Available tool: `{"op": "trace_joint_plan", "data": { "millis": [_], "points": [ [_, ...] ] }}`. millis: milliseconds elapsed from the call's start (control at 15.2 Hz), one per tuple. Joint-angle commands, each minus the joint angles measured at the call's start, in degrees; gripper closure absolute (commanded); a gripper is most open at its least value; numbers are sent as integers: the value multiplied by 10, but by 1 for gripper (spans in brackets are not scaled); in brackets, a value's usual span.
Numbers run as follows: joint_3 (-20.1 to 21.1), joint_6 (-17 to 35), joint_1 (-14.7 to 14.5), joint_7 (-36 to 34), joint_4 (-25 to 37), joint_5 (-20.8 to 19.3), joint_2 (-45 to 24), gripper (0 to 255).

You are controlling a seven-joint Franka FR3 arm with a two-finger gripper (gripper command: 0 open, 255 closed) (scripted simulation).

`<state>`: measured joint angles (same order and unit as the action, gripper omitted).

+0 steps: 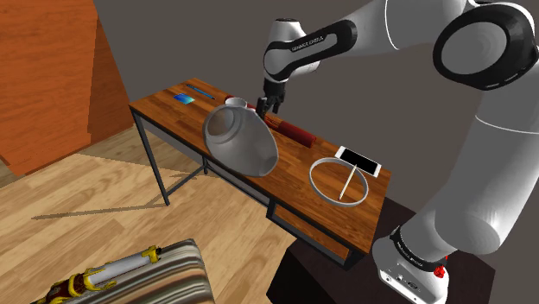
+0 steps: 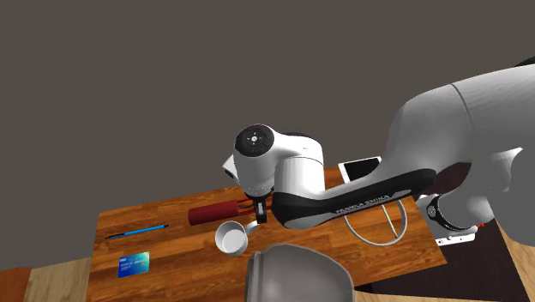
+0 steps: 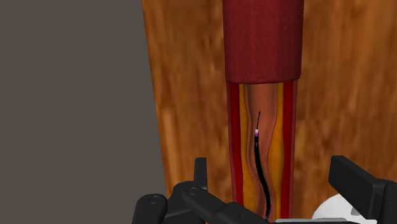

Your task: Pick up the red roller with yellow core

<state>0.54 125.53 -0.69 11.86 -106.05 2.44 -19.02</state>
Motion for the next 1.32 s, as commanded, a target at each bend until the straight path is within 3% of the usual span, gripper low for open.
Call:
{"op": "trace_joint_plan", "data": {
  "millis": [0, 198, 264, 858, 1254],
  "points": [
    [0, 14, 0, 0, -6, 0, -8, 0],
    [0, 24, -1, 1, -10, 1, -14, 0],
    [0, 29, 0, 2, -16, 1, -13, 255],
    [0, 24, -1, 1, -10, 1, -14, 255],
    [0, -15, -1, -1, 6, 0, 8, 255]
  ]
}}
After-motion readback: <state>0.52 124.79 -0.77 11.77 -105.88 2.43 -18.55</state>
